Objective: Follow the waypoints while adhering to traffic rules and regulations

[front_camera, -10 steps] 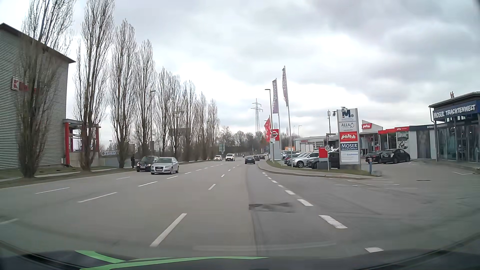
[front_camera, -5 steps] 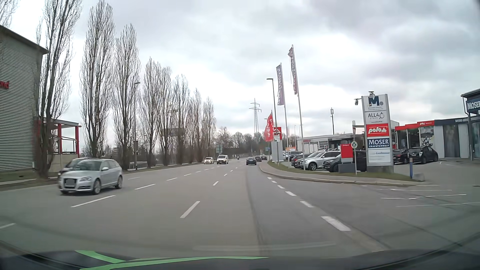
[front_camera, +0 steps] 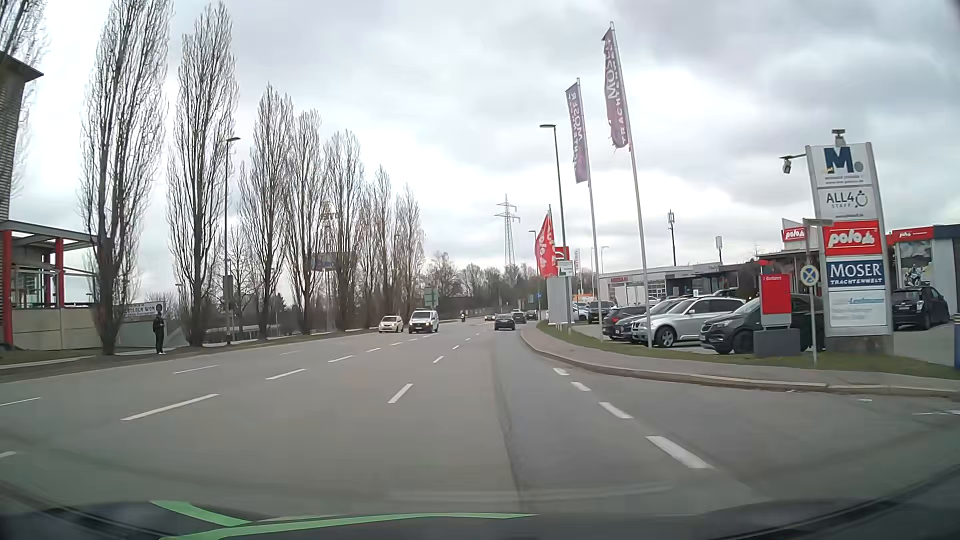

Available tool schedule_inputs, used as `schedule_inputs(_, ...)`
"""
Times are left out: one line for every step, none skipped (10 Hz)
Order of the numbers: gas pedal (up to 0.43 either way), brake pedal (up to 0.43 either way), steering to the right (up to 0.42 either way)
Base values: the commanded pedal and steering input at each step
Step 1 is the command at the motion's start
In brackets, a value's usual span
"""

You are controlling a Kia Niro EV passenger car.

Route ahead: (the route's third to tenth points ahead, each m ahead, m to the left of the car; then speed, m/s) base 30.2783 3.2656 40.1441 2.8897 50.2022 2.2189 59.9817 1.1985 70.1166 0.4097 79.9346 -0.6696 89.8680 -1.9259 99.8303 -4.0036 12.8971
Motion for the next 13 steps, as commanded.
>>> schedule_inputs(0.067,0.000,0.003)
schedule_inputs(0.067,0.000,0.003)
schedule_inputs(0.067,0.000,0.003)
schedule_inputs(0.067,0.000,0.003)
schedule_inputs(0.067,0.000,0.003)
schedule_inputs(0.067,0.000,0.003)
schedule_inputs(0.067,0.000,0.003)
schedule_inputs(0.067,0.000,0.003)
schedule_inputs(0.067,0.000,0.003)
schedule_inputs(0.067,0.000,0.003)
schedule_inputs(0.067,0.000,0.003)
schedule_inputs(0.067,0.000,0.004)
schedule_inputs(0.067,0.000,0.004)
